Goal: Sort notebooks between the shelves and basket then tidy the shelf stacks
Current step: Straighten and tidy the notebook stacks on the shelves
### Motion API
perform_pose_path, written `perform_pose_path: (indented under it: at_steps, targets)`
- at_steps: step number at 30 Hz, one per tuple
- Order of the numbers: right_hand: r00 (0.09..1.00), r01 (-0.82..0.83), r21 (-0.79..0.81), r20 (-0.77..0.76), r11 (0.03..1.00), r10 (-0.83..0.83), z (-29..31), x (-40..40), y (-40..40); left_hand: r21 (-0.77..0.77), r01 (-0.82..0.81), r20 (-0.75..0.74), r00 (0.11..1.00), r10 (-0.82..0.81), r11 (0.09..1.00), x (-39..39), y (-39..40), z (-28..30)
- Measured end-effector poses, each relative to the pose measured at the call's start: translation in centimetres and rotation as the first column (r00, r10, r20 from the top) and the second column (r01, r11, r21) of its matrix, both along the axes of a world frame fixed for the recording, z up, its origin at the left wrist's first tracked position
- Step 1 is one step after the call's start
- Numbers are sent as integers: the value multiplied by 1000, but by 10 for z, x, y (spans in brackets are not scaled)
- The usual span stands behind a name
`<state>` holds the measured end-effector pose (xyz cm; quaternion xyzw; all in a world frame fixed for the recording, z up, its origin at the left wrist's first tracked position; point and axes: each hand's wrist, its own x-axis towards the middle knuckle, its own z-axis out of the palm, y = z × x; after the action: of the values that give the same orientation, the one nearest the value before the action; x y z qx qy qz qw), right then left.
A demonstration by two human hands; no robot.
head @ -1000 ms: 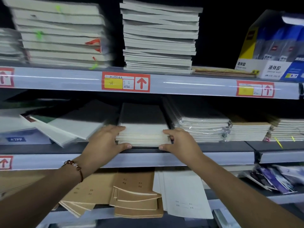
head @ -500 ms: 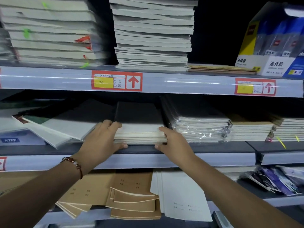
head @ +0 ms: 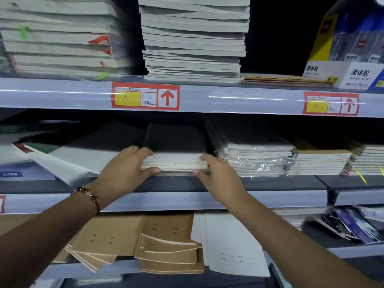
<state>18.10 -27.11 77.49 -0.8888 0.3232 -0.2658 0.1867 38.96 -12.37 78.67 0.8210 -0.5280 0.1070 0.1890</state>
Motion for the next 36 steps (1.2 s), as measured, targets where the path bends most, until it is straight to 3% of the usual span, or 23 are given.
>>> perform_pose_path:
  at_steps: [5,11,14,18,22,28,36]
  targets:
    - [996,32,1,79,999,-32,-2,2,-5,-37,0,0,1000,0,999,1,-5,0]
    - [992,104,-10,68,995,-103,-4,9,0,-51,-18,-9,1000,18,999,-2,-8,-1]
    - [991,59,181,105,982,-79,-1,12,11,1,-27,36,999,27,1000,-6,-6,-1]
    - [977,-27,540,193,841,-92,16,15,19,-18,-40,106,994,41,999,-10,-8,-2]
    - [950,-85,640,283,763,-132,25,6,20,-79,-50,122,991,60,996,-7,-8,-8]
    - [981,-21,572,170,820,-94,12,11,8,-118,-59,143,987,76,991,-11,-15,-11]
    - [996,24,183,-91,983,-8,-2,17,5,-71,-52,86,995,58,996,-12,-10,-8]
